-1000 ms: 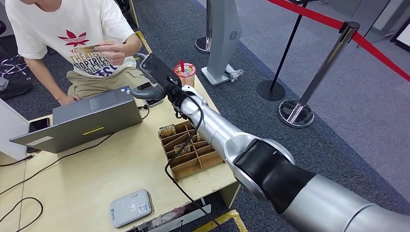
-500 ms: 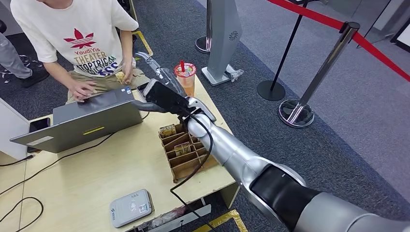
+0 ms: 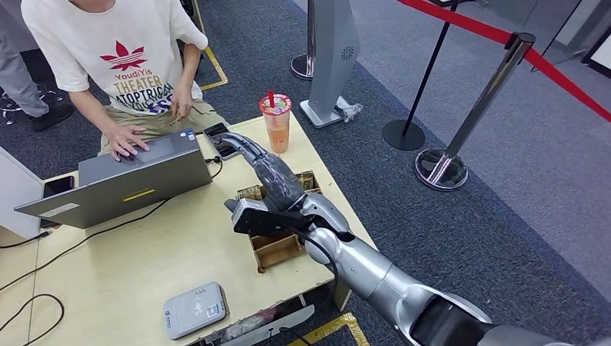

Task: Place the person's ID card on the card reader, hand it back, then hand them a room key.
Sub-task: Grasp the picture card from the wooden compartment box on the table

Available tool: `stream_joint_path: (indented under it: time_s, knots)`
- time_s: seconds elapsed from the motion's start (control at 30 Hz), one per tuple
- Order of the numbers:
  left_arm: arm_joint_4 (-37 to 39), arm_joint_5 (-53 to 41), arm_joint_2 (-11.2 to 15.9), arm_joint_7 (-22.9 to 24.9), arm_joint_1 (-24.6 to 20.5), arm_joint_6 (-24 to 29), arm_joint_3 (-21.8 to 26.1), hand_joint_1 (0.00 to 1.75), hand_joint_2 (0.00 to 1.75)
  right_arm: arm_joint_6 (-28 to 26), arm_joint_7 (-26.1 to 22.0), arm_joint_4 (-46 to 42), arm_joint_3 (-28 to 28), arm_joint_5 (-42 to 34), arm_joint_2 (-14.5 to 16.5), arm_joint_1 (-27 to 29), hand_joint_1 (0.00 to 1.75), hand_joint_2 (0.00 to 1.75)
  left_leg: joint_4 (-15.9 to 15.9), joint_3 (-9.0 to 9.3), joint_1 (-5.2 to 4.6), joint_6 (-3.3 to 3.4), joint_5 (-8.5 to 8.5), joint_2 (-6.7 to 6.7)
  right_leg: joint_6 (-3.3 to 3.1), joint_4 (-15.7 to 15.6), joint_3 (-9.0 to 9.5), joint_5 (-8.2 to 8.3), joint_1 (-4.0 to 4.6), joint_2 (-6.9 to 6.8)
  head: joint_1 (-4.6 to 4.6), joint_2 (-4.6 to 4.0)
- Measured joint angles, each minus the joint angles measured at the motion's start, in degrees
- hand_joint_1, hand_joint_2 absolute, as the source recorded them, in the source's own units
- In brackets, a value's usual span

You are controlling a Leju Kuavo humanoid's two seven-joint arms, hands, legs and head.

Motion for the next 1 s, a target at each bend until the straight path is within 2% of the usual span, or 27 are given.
stream_joint_path:
  time_s: [0.13, 0.2, 0.3, 0.43, 0.57, 0.9, 1.0]
  knots:
    - [0.0, 0.26, 0.08, 0.01, 0.02, 0.0, 0.15, 0.0, 0.0, -0.73, 0.44, -0.01, 0.14, 1.48, -0.71, 1.91, 1.07, 1.75, 0.0, 0.0, 0.0, 0.0, 0.0, 0.0, 0.0, 0.0, 0.0, 0.0, 0.0, 0.0, -0.01, 0.0]
    - [0.0, 0.35, 0.15, -0.01, 0.03, -0.01, 0.18, 0.0, 0.0, -0.93, 0.71, -0.01, 0.29, 2.09, -0.98, 2.58, 1.2, 1.75, 0.0, 0.0, 0.0, 0.0, 0.0, 0.0, 0.0, 0.0, 0.0, 0.0, 0.0, 0.0, -0.01, 0.0]
    - [0.0, 0.45, 0.3, -0.03, 0.05, -0.03, 0.23, 0.0, 0.0, -0.96, 1.22, 0.01, 0.68, 2.88, -1.31, 3.44, 1.03, 1.75, 0.0, 0.0, 0.0, 0.0, 0.0, 0.0, 0.0, 0.0, 0.0, 0.0, 0.0, 0.0, 0.0, 0.0]
    - [0.0, 0.54, 0.37, -0.09, 0.08, -0.1, 0.3, 0.0, 0.0, -1.05, 1.86, 0.09, 1.04, 4.0, -1.74, 4.34, 1.23, 1.75, 0.0, 0.0, 0.0, 0.0, 0.0, 0.0, 0.0, 0.0, 0.0, 0.0, 0.0, 0.0, -0.01, 0.0]
    - [0.0, 0.54, 0.41, -0.31, 0.1, -0.21, 0.34, 0.0, 0.0, -2.05, 2.75, 0.24, 1.27, 5.96, -2.49, 5.1, 1.16, 1.75, 0.0, 0.0, 0.0, 0.0, 0.0, 0.0, 0.0, 0.0, 0.0, 0.0, 0.0, 0.0, 0.0, 0.0]
    - [0.0, 0.57, 0.46, -0.45, 0.13, -0.37, 0.44, 0.0, 0.0, -4.12, 5.9, 0.23, 1.75, 13.34, -4.32, 7.35, 0.8, 1.75, 0.0, 0.0, -0.01, 0.0, 0.0, 0.0, 0.0, 0.0, 0.0, 0.0, 0.0, 0.0, -0.01, 0.0]
    - [0.0, 0.68, 0.45, -0.45, 0.13, -0.37, 0.5, 0.0, 0.0, -4.17, 6.59, 0.2, 1.88, 14.87, -4.52, 8.13, 0.76, 1.75, 0.0, 0.0, 0.0, 0.0, 0.0, 0.0, 0.0, 0.0, 0.0, 0.0, 0.0, 0.0, -0.01, 0.0]
